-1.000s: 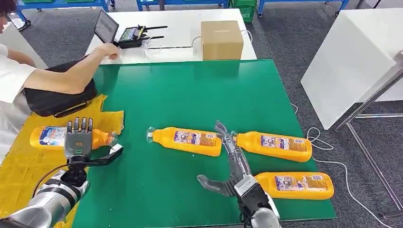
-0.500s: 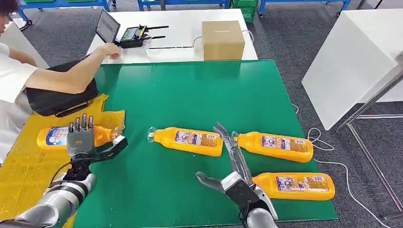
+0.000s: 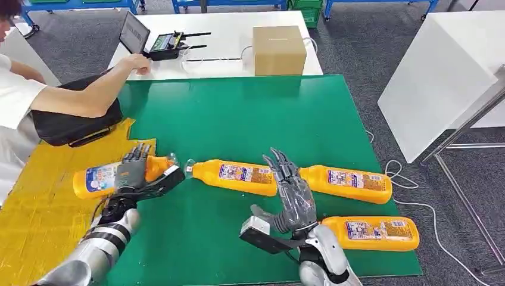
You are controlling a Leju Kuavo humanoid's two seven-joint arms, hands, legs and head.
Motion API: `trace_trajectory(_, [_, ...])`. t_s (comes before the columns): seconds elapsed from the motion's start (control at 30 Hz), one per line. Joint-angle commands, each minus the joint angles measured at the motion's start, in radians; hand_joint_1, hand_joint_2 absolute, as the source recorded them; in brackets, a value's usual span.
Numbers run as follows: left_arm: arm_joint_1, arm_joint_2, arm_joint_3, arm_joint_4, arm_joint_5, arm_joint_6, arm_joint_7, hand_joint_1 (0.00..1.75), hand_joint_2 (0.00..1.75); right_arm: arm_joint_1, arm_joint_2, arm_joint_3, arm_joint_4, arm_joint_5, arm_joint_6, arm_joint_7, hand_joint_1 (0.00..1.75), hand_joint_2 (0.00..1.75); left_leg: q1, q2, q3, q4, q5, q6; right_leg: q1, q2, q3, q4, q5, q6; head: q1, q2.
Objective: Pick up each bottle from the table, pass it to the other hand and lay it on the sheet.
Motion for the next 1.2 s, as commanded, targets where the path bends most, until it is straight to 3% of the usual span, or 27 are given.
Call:
trace_trajectory(0.03, [0.091, -0.030, -0.056, -0.297, 0.042, -0.099, 0.006, 0.00, 1.75, -0.077, 0.009, 0.017, 0.105, 0.057, 0.033, 0.036, 0.00, 1.75, 0.002, 0.001, 0.003, -0.001, -0.002, 0.000, 0.002, 0.001, 0.003, -0.003, 0.000, 0.002, 0.000, 0.000])
trace_trajectory(0.4, [0.105, -0.058, -0.072, -0.342, 0.113, -0.125, -0.017, 0.00, 1.75, -0.151, 0.028, 0.028, 0.225, 0.198, 0.080, 0.123, 0.00, 1.75, 0.001, 0.001, -0.001, 0.000, 0.000, 0.000, 0.001, 0.000, -0.001, -0.001, 0.001, 0.001, 0.000, 0.000])
trace_trajectory(0.7, [0.116, -0.069, -0.084, -0.374, 0.153, -0.134, -0.048, 0.00, 1.75, -0.199, 0.035, 0.036, 0.302, 0.192, 0.130, 0.129, 0.00, 1.75, 0.001, 0.001, 0.000, -0.001, -0.001, 0.000, 0.001, 0.001, 0.000, -0.001, 0.000, 0.001, 0.000, 0.000])
trace_trajectory(0.77, [0.134, -0.091, -0.086, -0.427, 0.292, -0.164, -0.166, 0.00, 1.75, -0.249, 0.037, 0.053, 0.363, 0.181, 0.186, 0.140, 0.00, 1.75, 0.002, 0.001, 0.002, -0.001, -0.001, -0.001, 0.002, 0.001, 0.002, -0.003, 0.000, 0.001, -0.001, 0.000])
trace_trajectory(0.83, [0.151, -0.099, -0.106, -0.480, 0.359, -0.186, -0.188, 0.00, 1.75, -0.288, 0.046, 0.057, 0.423, 0.163, 0.178, 0.115, 0.00, 1.75, 0.001, 0.001, 0.000, 0.000, -0.001, 0.000, 0.001, 0.001, 0.000, -0.002, 0.000, 0.001, 0.000, 0.000])
trace_trajectory(0.93, [0.205, -0.097, -0.108, -0.600, 0.695, -0.348, -0.365, 0.00, 1.75, -0.348, 0.052, 0.108, 0.496, 0.155, 0.190, 0.047, 0.00, 1.75, 0.000, 0.001, -0.002, 0.000, 0.000, 0.000, 0.000, 0.001, -0.002, -0.001, 0.001, 0.001, 0.000, 0.000])
trace_trajectory(1.07, [0.261, -0.065, -0.064, -0.695, 0.922, -0.476, -0.437, 0.00, 1.75, -0.380, 0.073, 0.161, 0.536, 0.143, 0.203, 0.014, 0.00, 1.75, 0.000, 0.004, -0.001, -0.001, -0.001, 0.000, 0.000, 0.004, -0.002, -0.001, 0.001, 0.000, 0.000, 0.000])
trace_trajectory(1.2, [0.263, -0.061, -0.061, -0.698, 0.925, -0.479, -0.438, 0.00, 1.75, -0.381, 0.074, 0.163, 0.537, 0.143, 0.202, 0.015, 0.00, 1.75, 0.001, 0.003, 0.000, -0.001, -0.001, -0.001, 0.001, 0.002, -0.001, -0.001, 0.000, 0.000, 0.000, 0.000])
